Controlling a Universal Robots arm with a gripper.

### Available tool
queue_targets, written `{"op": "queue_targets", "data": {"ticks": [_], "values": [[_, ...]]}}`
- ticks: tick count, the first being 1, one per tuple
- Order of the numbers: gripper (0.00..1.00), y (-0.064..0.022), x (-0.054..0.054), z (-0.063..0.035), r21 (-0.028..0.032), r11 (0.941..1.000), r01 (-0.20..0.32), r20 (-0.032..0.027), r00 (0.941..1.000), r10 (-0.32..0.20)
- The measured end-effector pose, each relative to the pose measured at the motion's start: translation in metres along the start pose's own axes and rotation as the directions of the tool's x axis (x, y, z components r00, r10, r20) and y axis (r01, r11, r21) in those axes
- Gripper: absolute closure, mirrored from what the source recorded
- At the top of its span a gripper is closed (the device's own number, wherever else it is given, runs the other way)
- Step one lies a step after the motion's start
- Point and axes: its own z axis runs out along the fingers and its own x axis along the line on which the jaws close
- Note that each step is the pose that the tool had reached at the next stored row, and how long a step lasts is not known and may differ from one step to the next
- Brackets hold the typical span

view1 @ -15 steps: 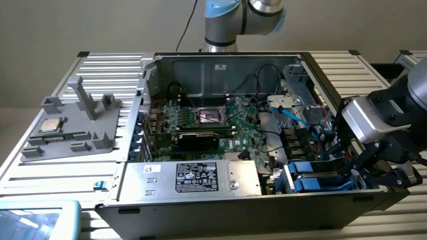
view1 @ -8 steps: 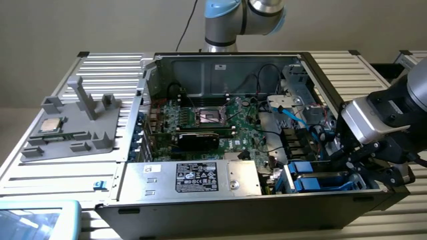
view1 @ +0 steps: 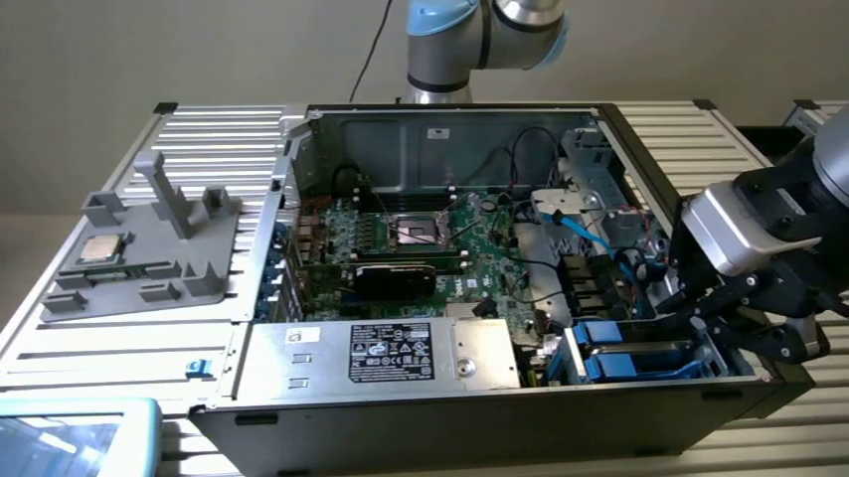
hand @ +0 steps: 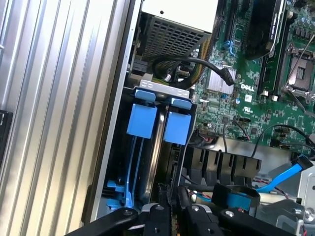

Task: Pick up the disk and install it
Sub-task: 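Insert the first disk wire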

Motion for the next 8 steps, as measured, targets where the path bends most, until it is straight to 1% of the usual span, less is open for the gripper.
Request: {"op": "queue_targets", "data": {"ticks": [4,6,8], "values": [[0.83,-0.0008,-0.0059,-0.0074,-0.0059,1.0,0.005,-0.0262,0.9996,-0.005],[0.83,-0.0012,-0.0084,-0.0098,-0.0097,0.9999,0.006,-0.0451,0.999,-0.006],[0.83,-0.0016,-0.011,-0.0113,-0.0143,0.9999,0.005,-0.068,0.9977,-0.006]]}}
